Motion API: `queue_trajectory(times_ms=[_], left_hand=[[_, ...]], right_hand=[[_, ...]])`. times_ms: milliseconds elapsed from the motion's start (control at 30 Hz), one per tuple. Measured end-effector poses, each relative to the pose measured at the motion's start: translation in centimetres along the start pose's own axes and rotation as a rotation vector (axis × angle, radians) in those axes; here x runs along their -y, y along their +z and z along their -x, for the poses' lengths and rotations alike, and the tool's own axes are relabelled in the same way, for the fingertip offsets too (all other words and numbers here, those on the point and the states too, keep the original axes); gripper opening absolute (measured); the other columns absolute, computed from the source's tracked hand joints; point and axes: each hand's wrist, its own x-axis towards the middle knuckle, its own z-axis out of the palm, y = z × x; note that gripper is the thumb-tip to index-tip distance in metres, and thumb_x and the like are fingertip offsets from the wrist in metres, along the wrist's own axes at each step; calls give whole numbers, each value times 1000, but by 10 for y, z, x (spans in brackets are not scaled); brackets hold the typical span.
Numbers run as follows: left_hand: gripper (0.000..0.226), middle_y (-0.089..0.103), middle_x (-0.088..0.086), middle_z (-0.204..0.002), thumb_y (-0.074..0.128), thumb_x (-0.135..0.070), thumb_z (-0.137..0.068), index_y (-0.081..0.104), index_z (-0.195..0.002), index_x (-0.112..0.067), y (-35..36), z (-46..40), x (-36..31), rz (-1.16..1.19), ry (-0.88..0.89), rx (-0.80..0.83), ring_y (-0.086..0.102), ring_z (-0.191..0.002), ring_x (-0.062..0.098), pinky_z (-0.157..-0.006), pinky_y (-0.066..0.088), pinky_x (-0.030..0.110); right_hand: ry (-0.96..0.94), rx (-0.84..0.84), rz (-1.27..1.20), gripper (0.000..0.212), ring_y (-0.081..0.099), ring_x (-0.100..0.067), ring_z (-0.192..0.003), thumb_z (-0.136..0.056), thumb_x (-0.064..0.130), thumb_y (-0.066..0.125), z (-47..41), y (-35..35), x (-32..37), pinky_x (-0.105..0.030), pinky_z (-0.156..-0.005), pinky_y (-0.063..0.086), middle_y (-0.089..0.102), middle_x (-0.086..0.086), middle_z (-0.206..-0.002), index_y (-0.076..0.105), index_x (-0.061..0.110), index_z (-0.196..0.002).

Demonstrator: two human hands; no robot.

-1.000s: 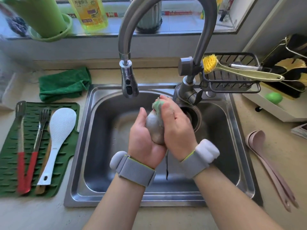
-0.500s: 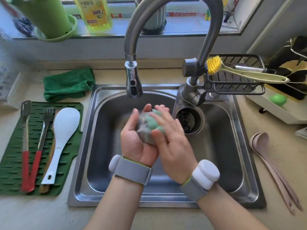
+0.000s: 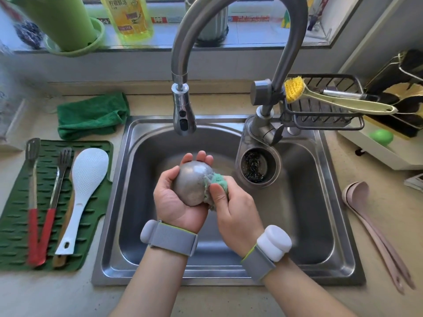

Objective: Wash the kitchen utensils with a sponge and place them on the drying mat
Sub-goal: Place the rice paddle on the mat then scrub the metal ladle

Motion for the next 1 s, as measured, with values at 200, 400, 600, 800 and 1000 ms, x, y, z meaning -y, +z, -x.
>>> queue_trajectory(times_ms=[200, 400, 600, 800, 1000], left_hand=[[19, 66, 18, -113, 48, -22, -86, 61, -96, -13, -1, 1, -4, -77, -9, 94, 64, -110, 36, -97, 47, 44], [15, 65, 17, -102, 50, -13, -81, 62, -91, -12, -3, 2, -6, 55, 18, 70, 65, -101, 39, -103, 43, 53], [16, 66, 18, -99, 52, -12, -77, 62, -90, -9, 0, -1, -9, 172, 113, 15, 66, -100, 38, -92, 52, 50], [16, 65, 17, -97, 52, -10, -75, 60, -88, -9, 2, -2, -19, 158, 143, 37, 67, -96, 38, -93, 51, 49], [17, 65, 19, -98, 52, -9, -73, 60, -88, -8, 3, -4, -32, 177, 201, 54, 68, -92, 37, -90, 54, 48]], right_hand=[[-38, 152, -47, 31, 55, -15, -72, -93, 46, 35, -10, -10, 4, -35, -67, 44, 60, 9, -77, 52, 20, -90], [138, 319, -188, 16, 56, 0, -58, -98, 18, 49, 4, -37, -28, -12, -59, 45, 60, 6, -69, 56, 22, -84], [134, 237, -28, 23, 60, -12, -67, -97, 36, 45, -14, -23, -19, -31, -67, 50, 62, 6, -73, 55, 22, -84], [-61, 205, 423, 50, 55, -25, -93, -92, 53, 16, -20, -9, 0, -41, -87, 33, 63, 1, -87, 53, 21, -98], [95, 172, 570, 54, 50, -21, -101, -90, 56, 10, -8, -25, -26, -37, -86, 22, 59, 4, -89, 53, 24, -98]])
